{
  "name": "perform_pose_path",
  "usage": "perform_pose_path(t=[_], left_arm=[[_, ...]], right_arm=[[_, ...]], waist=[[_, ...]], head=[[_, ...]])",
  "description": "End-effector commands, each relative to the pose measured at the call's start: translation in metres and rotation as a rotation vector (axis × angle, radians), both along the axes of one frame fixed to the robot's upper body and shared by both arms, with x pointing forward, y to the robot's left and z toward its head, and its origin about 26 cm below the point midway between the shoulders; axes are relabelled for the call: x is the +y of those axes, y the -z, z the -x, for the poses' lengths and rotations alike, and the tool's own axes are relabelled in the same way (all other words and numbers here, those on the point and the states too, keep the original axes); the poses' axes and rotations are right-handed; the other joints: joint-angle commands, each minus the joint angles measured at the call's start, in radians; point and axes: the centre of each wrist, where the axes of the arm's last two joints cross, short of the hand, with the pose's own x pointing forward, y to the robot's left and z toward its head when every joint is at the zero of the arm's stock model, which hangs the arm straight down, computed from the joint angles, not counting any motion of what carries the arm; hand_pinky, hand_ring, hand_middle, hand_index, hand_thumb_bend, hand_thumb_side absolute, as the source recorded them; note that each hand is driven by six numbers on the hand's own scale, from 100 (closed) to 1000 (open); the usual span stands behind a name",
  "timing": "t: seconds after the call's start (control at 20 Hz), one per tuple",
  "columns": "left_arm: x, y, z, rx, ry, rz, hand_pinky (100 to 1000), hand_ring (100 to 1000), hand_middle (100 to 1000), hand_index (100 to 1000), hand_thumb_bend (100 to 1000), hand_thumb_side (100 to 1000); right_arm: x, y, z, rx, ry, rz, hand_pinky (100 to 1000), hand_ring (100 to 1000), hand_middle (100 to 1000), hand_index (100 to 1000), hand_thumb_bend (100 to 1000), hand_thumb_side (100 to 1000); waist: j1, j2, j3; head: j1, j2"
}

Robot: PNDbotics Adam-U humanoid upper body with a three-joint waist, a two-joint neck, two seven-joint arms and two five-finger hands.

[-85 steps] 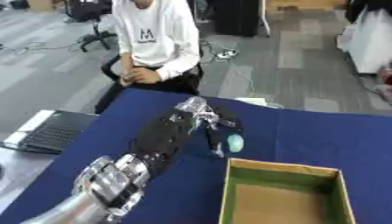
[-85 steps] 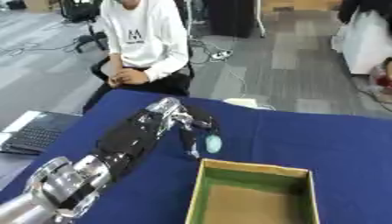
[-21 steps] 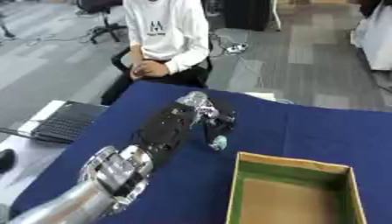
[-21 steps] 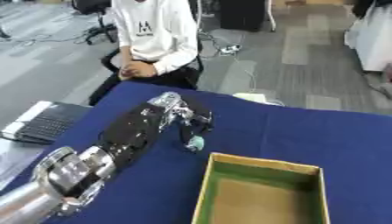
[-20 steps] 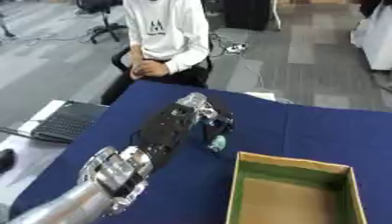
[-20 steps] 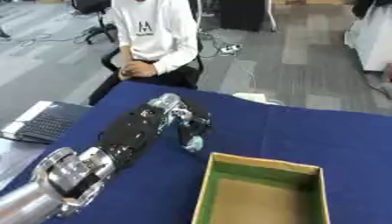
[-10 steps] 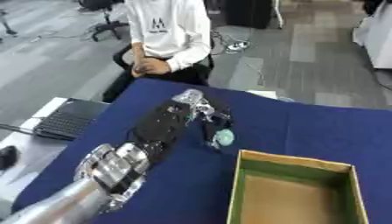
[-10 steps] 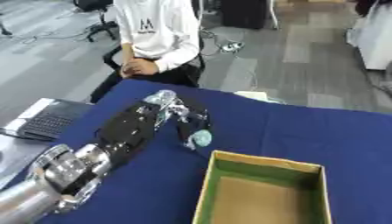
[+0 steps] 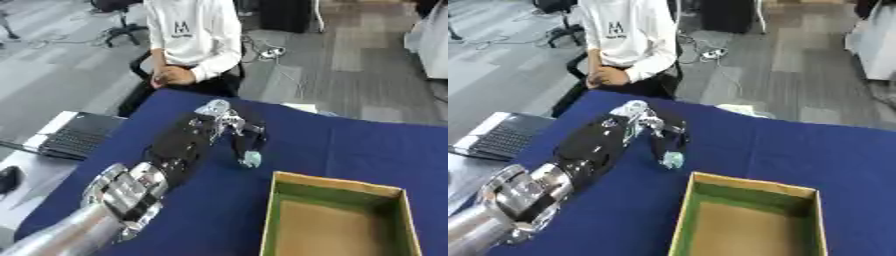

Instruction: Pick up objects on the table and place them in the box.

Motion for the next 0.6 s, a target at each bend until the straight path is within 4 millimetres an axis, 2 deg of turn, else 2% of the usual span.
perform_pose_path(t=[0.05, 0.3, 0.6], left_arm=[[0.0080, -0.0138, 0.0008, 0.182, 0.198, -0.142, 324, 424, 603, 705, 1000, 338], [0.0087, -0.0151, 0.0009, 0.181, 0.192, -0.155, 354, 447, 638, 721, 1000, 301], [0.0089, -0.0136, 0.0014, 0.173, 0.203, -0.151, 315, 395, 563, 660, 960, 296]], right_arm=[[0.0006, -0.0050, 0.0013, -0.366, -0.161, -0.139, 150, 266, 276, 407, 100, 1000], [0.0007, -0.0047, 0.0014, -0.365, -0.161, -0.140, 149, 266, 276, 407, 100, 1000], [0.0010, -0.0044, 0.0014, -0.365, -0.162, -0.142, 149, 265, 275, 407, 100, 1000]], waist=[[-0.003, -0.015, -0.001], [-0.003, -0.015, 0.000], [-0.004, -0.015, 0.001]], head=[[0.011, 0.004], [0.013, 0.007], [0.015, 0.008]])
